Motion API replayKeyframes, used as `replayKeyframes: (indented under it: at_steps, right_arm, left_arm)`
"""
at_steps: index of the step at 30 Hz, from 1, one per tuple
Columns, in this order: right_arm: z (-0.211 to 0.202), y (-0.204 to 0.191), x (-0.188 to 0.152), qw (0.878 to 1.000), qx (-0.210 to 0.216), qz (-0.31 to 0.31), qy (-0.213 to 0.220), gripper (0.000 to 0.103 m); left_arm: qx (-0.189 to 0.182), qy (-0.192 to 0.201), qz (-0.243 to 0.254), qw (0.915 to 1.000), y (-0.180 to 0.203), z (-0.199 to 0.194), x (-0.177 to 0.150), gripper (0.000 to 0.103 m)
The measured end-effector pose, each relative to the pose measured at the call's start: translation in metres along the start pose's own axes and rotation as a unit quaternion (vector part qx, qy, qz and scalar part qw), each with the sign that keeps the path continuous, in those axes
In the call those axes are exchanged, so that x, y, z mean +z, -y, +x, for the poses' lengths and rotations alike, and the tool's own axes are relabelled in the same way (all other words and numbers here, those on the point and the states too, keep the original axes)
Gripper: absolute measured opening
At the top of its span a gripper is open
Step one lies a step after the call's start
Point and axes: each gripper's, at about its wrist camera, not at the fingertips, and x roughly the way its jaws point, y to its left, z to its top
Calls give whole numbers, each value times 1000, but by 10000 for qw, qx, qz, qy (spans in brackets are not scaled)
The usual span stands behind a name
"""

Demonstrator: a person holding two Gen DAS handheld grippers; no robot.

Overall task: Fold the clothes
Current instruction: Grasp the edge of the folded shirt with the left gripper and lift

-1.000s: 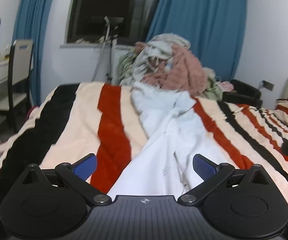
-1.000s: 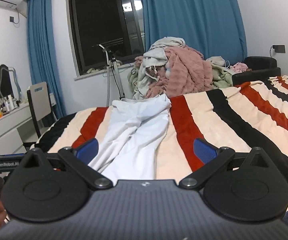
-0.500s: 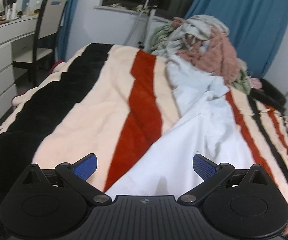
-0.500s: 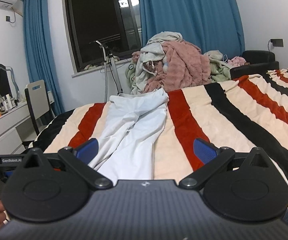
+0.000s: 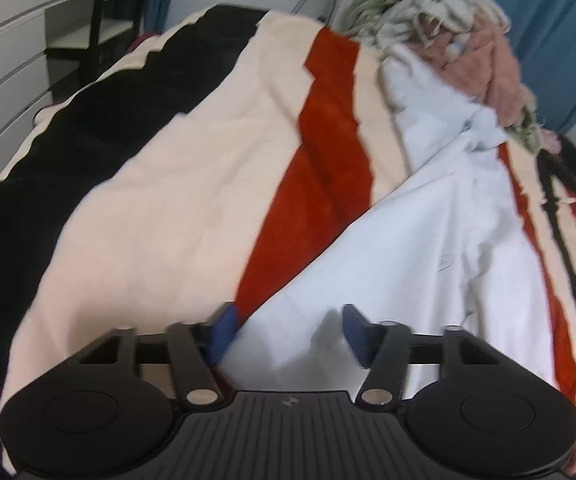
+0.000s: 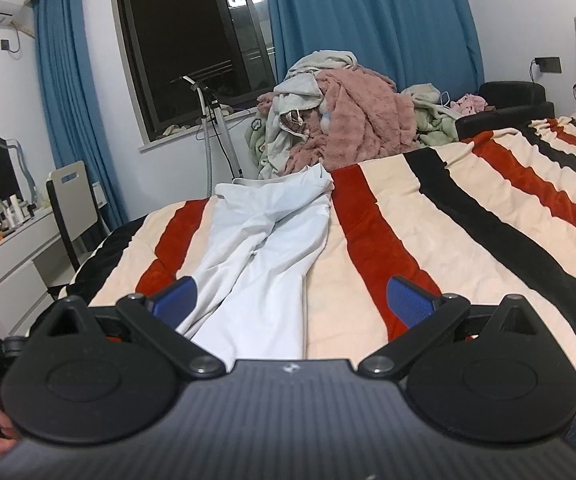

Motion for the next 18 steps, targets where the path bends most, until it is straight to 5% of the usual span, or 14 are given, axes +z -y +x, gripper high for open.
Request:
replayKeyframes:
  at_steps: [2,4,7,12,18]
  right_arm:
    - [0,2,0,10000,2,53,-17,103]
    - [1,3,0,9999,0,106,-34,103]
    - [0,5,0,9998,1,173,-27,103]
    - [-6,12,2,9994,8,331,49,103]
    - [-11,25,6,9977,8,669,94,103]
  left_arm:
    - [17,-81,-37,10000,-1,3,-2,34]
    - [34,-161,-75,9998,-3,6,-3,12]
    - [-139,17,-86,9999,-3,-5,-7,4]
    - [-644,643,-54,9958,-3,-41,-14,2]
    - [-1484,1525,780,9740,26,-101,-36,2]
